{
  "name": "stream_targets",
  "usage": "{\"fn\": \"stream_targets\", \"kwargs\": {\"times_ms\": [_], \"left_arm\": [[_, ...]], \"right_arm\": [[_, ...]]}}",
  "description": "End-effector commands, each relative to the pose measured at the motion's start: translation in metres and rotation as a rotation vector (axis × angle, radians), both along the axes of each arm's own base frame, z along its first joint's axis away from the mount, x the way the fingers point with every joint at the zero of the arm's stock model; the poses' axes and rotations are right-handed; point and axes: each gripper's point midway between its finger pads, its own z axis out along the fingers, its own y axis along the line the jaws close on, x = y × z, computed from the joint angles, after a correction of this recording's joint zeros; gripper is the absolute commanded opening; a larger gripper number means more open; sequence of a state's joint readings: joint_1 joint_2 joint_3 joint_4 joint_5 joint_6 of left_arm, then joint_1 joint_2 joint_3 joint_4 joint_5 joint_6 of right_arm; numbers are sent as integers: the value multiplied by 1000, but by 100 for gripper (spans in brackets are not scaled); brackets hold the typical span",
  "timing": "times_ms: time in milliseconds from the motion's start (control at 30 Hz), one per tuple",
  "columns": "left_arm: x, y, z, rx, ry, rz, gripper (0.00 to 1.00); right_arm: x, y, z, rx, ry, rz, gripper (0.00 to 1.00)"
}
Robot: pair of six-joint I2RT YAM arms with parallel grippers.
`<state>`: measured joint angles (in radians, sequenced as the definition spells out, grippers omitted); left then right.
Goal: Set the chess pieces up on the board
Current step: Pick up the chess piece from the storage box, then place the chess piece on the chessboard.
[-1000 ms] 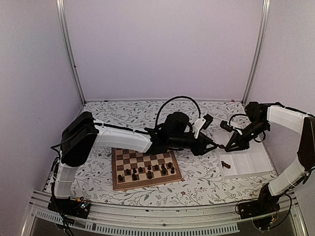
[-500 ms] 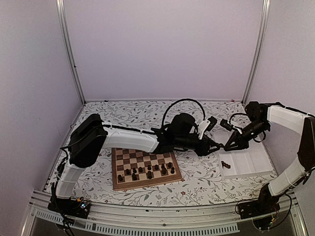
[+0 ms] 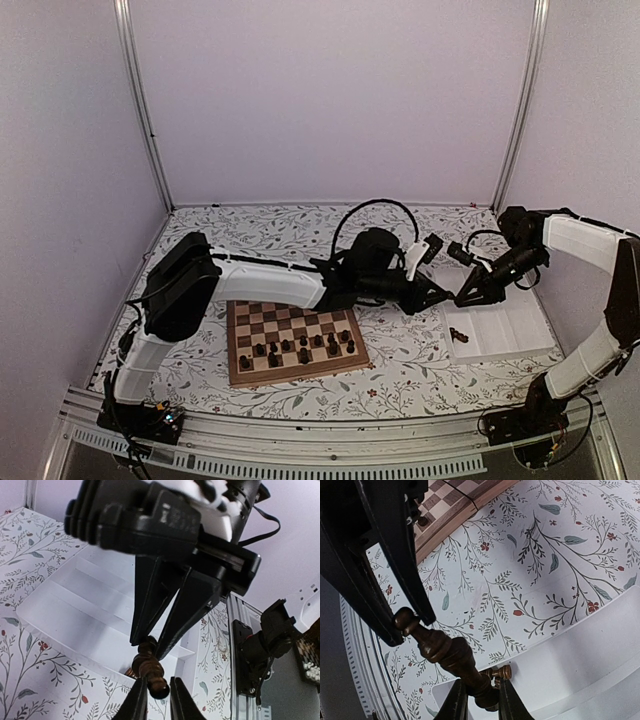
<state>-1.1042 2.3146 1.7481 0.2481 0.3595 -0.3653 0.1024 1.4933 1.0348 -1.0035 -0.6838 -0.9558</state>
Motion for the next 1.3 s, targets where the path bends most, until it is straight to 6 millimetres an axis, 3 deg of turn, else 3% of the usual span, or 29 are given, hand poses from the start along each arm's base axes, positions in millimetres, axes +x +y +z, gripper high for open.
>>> {"fn": "stream_targets", "kwargs": {"times_ms": [0,167,300,433,567,633,800,933,1167,1267], "left_arm": [[-2,-5,-5,5,13,-11,14],[2,-2,-2,2,20,-5,5],[5,15,28,-8,-21,26,2],[7,53,61,56,-71,93,1],[-1,114,67,223,-91,171,1],[-5,150,56,341,-82,219,2],[-28,256,4,703,30,355,3],[-46,323,-15,815,108,467,3],[-60,394,-42,861,260,575,3],[-62,403,-48,853,315,590,4]], "right_arm": [[0,3,11,29,-26,-2,6],[0,4,12,37,-25,-5,6],[1,6,7,50,-30,-11,6],[8,8,0,66,-43,-28,5],[21,9,-6,69,-63,-51,5],[30,9,-7,72,-81,-62,5],[48,11,-6,89,-97,-109,5],[51,12,-5,96,-106,-125,6],[52,7,-11,64,-126,-147,6],[49,8,-10,72,-127,-145,6]]}}
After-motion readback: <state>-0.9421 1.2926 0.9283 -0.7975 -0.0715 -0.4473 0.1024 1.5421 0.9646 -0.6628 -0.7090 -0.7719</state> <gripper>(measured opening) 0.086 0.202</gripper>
